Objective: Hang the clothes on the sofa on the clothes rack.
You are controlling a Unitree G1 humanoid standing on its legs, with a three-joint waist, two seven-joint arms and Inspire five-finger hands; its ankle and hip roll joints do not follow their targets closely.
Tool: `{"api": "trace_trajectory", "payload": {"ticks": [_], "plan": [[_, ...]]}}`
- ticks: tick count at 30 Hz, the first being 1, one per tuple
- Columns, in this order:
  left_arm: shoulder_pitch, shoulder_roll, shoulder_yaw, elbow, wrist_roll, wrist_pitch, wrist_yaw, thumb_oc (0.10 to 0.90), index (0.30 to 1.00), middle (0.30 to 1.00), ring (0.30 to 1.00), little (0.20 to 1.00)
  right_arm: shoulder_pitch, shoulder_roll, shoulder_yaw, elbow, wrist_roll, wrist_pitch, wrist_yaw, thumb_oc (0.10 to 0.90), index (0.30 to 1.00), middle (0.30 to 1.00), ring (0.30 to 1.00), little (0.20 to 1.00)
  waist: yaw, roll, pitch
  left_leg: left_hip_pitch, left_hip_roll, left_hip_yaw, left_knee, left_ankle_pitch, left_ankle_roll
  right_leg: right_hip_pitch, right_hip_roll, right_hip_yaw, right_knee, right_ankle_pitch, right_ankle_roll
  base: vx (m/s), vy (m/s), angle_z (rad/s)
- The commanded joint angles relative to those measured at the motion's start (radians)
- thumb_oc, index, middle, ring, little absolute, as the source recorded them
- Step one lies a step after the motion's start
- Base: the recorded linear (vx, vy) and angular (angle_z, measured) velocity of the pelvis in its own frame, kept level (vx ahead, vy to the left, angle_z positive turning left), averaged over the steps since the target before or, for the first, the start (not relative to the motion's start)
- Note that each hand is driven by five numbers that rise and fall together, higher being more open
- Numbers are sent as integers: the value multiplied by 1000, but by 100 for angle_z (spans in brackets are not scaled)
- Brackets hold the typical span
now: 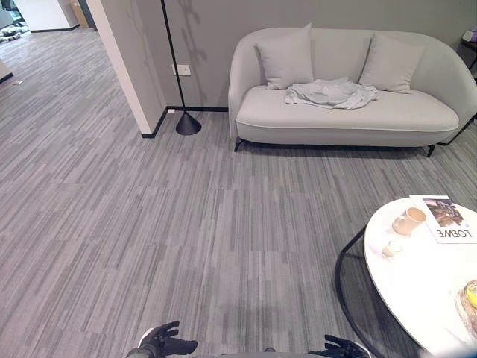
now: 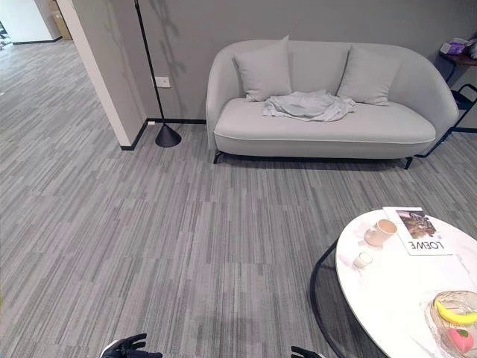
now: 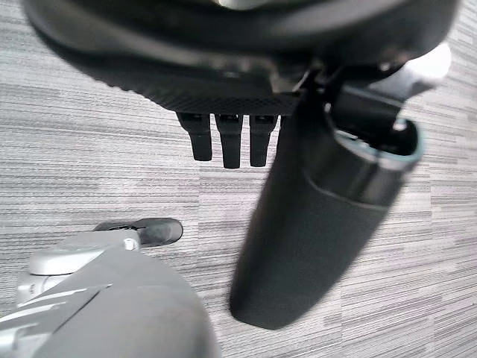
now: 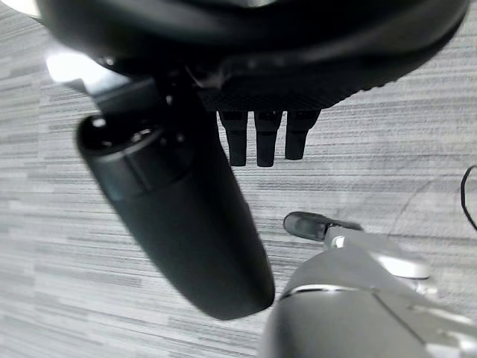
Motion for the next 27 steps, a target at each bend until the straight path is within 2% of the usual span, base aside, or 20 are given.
{"api": "trace_trajectory", "payload": {"ticks": [1,18,27], "plan": [[-71,29,13,23,-36,-44,-14,800,900,900,900,900,-21,-31,-2,11,42,-33,11,800,900,900,900,900,-9,-53,-17,-2,14,-54,-35,-55,-23,39,-74,14,10,-55,99,0,0,0],[-85,27,-9,34,32,-41,15,800,900,900,900,900,-15,-32,2,14,42,-29,14,800,900,900,900,900,-22,-52,-24,17,23,-37,-35,-62,-24,47,-65,30,10,-60,97,2,-2,-4],[-88,21,-47,22,41,-41,-16,800,900,900,900,900,-27,-40,14,-42,46,-38,16,800,900,900,900,900,-33,-43,-19,17,24,-33,-35,-62,-24,48,-63,37,10,-61,95,2,-1,0]]}}
